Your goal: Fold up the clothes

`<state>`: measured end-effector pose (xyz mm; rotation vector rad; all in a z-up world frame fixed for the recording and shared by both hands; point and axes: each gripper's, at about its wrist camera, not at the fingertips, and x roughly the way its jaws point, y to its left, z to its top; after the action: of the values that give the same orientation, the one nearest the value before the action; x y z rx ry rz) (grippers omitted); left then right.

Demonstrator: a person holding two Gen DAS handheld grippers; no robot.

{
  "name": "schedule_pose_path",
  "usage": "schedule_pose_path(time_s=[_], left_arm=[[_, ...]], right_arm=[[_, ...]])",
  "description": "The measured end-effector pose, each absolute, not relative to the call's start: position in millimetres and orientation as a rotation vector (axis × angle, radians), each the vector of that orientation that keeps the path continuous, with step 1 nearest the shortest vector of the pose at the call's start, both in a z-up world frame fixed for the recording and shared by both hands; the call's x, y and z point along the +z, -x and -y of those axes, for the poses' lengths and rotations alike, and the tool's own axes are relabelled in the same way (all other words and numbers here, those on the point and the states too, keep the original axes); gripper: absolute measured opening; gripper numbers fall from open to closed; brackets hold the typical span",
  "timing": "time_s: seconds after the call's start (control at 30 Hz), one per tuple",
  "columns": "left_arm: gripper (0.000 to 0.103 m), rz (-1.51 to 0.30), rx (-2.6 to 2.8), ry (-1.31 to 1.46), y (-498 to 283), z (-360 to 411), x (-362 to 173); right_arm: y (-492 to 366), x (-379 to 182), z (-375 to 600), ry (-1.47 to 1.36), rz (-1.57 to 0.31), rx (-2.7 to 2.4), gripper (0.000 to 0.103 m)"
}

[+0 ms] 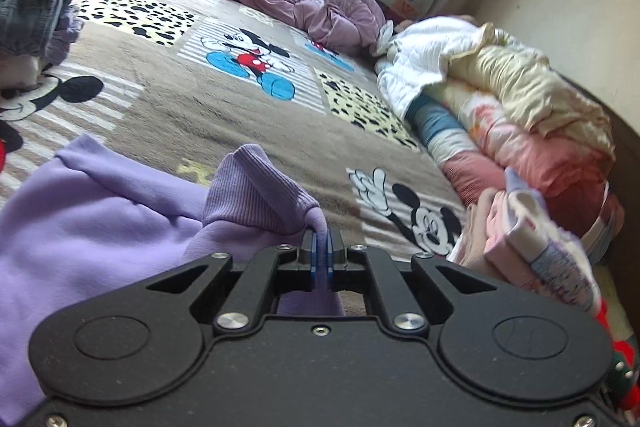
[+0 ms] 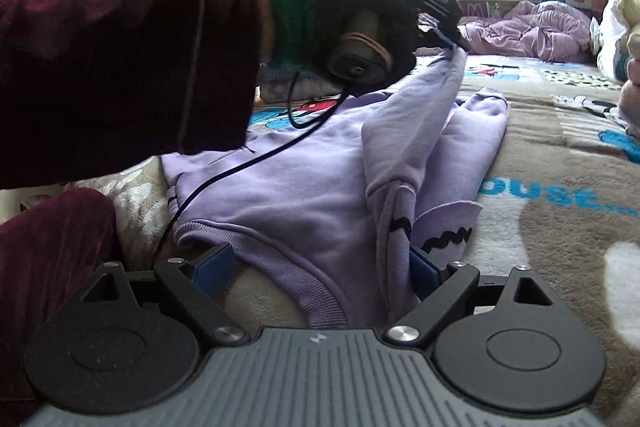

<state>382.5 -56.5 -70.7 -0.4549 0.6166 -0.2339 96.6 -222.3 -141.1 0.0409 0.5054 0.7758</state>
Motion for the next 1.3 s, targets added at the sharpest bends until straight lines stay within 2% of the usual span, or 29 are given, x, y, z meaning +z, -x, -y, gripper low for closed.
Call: schedule_pose_path(time_s=[0.63,0.67,0.73,0.8,1.03,1.2,1.3], left_arm=[[0.003,-0.709,-0.156,0.203,-412,107,-108],[0.004,-0.702,-0.161,0.202,-411,105,-105],[0.021,-0.690,-0.171,0.201,-409,101,-99],[0.022,-0.677,-0.181,0.200,-408,97,-94],[0.022,-0.638,-0.151,0.169,-398,61,-77],[0.022,-0.690,-0.189,0.295,-406,12,-90],[0.024,-0.718,-0.235,0.355,-415,-1,-100]], right_arm=[[-107,-142,228,-0.151,-0.544,0.816,0.094],[-107,-142,228,-0.150,-0.544,0.816,0.094],[-107,-142,228,-0.148,-0.545,0.817,0.094],[-107,-141,229,-0.148,-0.544,0.816,0.094],[-82,-124,243,-0.110,-0.499,0.777,0.088],[-62,-105,261,-0.119,-0.332,0.717,0.086],[-90,-98,271,-0.220,-0.296,0.668,0.078]])
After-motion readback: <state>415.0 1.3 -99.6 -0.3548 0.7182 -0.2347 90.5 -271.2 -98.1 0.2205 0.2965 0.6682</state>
